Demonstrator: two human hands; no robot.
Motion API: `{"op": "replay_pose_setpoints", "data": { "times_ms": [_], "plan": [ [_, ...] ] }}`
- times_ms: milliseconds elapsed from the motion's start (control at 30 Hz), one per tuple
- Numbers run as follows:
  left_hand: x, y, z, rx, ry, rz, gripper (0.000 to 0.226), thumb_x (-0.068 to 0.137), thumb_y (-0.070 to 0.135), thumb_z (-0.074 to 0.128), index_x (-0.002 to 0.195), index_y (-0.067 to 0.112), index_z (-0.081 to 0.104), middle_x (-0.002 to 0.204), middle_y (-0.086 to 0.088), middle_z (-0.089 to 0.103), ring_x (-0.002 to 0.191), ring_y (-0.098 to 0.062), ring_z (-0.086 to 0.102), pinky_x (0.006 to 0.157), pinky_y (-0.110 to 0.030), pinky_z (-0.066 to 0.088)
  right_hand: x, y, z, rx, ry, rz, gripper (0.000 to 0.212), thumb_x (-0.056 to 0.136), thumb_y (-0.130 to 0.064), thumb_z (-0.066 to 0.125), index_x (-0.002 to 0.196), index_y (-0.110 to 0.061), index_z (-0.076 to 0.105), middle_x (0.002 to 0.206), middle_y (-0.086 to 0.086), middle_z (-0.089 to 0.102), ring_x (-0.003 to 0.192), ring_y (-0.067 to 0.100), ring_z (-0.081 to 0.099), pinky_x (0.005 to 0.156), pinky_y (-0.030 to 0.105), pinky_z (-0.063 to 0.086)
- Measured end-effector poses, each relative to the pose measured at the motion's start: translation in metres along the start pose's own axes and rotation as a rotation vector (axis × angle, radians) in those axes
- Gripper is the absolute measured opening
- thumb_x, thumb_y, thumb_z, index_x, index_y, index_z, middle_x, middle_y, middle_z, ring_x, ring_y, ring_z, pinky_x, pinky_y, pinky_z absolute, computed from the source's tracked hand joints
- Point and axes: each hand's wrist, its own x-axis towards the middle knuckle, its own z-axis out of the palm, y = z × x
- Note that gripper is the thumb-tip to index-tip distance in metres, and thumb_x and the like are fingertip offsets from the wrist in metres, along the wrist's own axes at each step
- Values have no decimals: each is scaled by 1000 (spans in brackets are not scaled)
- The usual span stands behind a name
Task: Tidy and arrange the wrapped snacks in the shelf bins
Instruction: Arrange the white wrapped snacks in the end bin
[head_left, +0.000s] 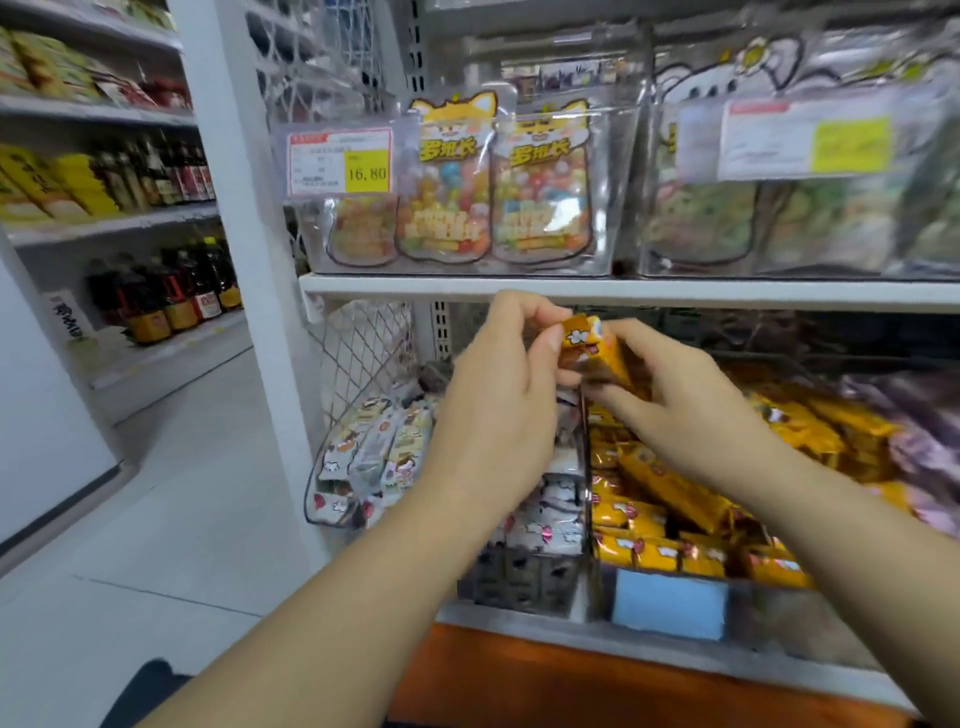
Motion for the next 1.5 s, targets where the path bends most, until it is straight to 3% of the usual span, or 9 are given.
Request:
{"op": "replay_pose_setpoints", "data": {
  "times_ms": [67, 367, 500, 633, 767, 933, 1233, 1367, 1500],
  "plan": [
    [2, 4, 15, -27, -88, 3, 12, 101, 19, 38, 97, 28, 46, 97, 9, 61, 77, -2, 65, 77, -29, 52, -17, 12, -13, -39, 29, 24, 47, 85, -18, 66, 129, -27, 52, 107, -16, 56, 100, -3, 48, 81, 4, 33],
    [12, -13, 83, 296, -401, -10, 41, 98, 19, 48, 137, 29, 41, 134, 9, 39, 100, 0, 51, 82, -8, 39, -66, 73, -64, -370, 245, 373, 53, 80, -35, 70, 128, -21, 54, 116, 8, 63, 106, 32, 56, 79, 36, 43],
    [14, -17, 108, 462, -682, -39, 62, 93, 46, 49, 147, 39, 20, 157, 5, 8, 142, -17, 14, 115, -33, 17, -73, 92, -76, -502, 327, 488, 42, 81, -46, 65, 114, -21, 59, 108, 7, 66, 97, 33, 61, 73, 39, 46],
    [11, -22, 121, 603, -933, -139, 81, 86, 61, 50, 146, 48, -2, 157, 7, -19, 145, -24, -15, 118, -44, 1, -72, 100, -75, -544, 305, 404, 27, 85, -43, 61, 100, -22, 67, 102, 5, 63, 93, 33, 58, 77, 41, 41],
    [12, -33, 124, 636, -883, -88, 74, 93, 45, 51, 146, 49, -1, 157, 8, -16, 145, -23, -9, 118, -45, -4, -70, 100, -70, -601, 110, 427, 36, 92, -46, 48, 122, -29, 61, 120, -1, 63, 119, 26, 43, 91, 40, 30],
    [10, -40, 117, 610, -798, 18, 69, 94, 37, 53, 147, 47, 9, 157, 13, -7, 146, -21, 0, 119, -46, 8, -70, 86, -70, -533, 173, 320, 37, 91, -40, 52, 126, -29, 57, 127, -5, 58, 120, 24, 43, 92, 40, 28],
    [6, -37, 31, 543, -517, 143, 38, 96, 23, 52, 133, 23, 51, 138, 6, 42, 127, -7, 38, 99, -8, 21, -55, 19, -22, -296, 14, 133, 29, 87, -36, 61, 115, -29, 65, 111, -7, 66, 108, 18, 56, 96, 42, 39],
    [3, -50, -25, 580, -453, 115, 30, 95, 20, 54, 124, 24, 59, 129, 7, 49, 119, -6, 44, 94, -7, 24, -43, -9, 15, -192, -219, 13, 37, 89, -37, 59, 125, -33, 56, 123, -14, 56, 114, 7, 49, 100, 27, 38],
    [-8, -69, -68, 626, -402, 16, 32, 94, 19, 54, 126, 24, 58, 132, 6, 47, 123, -8, 42, 99, -10, 24, -35, -18, 48, -274, -387, -103, 49, 92, -35, 54, 138, -38, 39, 144, -11, 35, 132, 11, 31, 109, 28, 28]
  ]
}}
